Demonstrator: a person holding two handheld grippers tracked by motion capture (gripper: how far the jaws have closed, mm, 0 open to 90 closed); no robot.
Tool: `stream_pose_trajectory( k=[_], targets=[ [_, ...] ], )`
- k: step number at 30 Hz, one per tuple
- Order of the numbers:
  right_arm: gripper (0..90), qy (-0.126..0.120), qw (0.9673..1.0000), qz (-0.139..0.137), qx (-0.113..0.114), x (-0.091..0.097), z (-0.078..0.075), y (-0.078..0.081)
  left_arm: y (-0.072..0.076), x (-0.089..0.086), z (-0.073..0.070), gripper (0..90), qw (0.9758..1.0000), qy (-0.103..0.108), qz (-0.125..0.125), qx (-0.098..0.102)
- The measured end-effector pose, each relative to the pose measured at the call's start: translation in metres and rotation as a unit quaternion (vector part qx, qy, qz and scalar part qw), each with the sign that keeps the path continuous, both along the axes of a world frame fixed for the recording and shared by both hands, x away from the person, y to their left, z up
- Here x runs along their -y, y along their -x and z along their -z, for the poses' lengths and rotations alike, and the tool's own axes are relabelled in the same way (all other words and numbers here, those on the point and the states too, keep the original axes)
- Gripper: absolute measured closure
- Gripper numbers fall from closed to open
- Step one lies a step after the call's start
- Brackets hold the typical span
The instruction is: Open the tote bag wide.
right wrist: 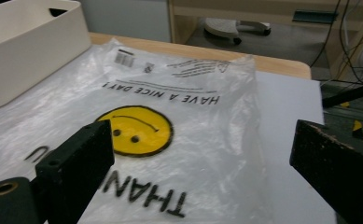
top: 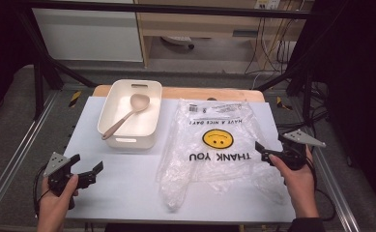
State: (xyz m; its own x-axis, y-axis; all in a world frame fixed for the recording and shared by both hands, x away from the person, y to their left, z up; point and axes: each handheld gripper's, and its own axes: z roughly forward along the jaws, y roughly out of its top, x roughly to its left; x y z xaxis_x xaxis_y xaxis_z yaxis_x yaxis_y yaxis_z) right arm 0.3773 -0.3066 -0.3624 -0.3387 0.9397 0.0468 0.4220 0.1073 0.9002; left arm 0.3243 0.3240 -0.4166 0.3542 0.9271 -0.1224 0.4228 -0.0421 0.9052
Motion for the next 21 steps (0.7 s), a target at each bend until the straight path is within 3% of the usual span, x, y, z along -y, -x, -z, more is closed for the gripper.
stream_pose_trajectory(
  k=[3,5,8,12,20,21],
  targets=[
    [7.2,0.000,0.9999,0.010,-0.009,0.011,0.005,-0.022,-0.001,-0.001,0.001,5.6,1.0000,0.003,-0.004,-0.003],
    [7.1,0.003,0.9999,0.010,-0.011,0.012,0.007,-0.027,-0.001,-0.001,0.001,5.6,0.9999,0.005,-0.008,-0.004],
    [8.9,0.020,0.9995,0.009,-0.020,0.018,0.016,-0.048,-0.002,-0.001,0.002,5.7,0.9999,0.002,-0.009,-0.007],
    [15.2,0.022,0.9987,0.012,-0.044,0.024,0.028,-0.063,-0.002,0.001,0.002,5.7,1.0000,-0.003,-0.007,-0.006],
    [24.9,0.032,0.9973,0.023,-0.062,0.030,0.045,-0.084,-0.002,0.004,0.004,5.7,0.9999,-0.009,-0.007,-0.012],
    [26.3,0.029,0.9967,0.025,-0.071,0.033,0.053,-0.090,-0.002,0.004,0.004,5.8,0.9998,-0.009,-0.007,-0.013]
  ],
)
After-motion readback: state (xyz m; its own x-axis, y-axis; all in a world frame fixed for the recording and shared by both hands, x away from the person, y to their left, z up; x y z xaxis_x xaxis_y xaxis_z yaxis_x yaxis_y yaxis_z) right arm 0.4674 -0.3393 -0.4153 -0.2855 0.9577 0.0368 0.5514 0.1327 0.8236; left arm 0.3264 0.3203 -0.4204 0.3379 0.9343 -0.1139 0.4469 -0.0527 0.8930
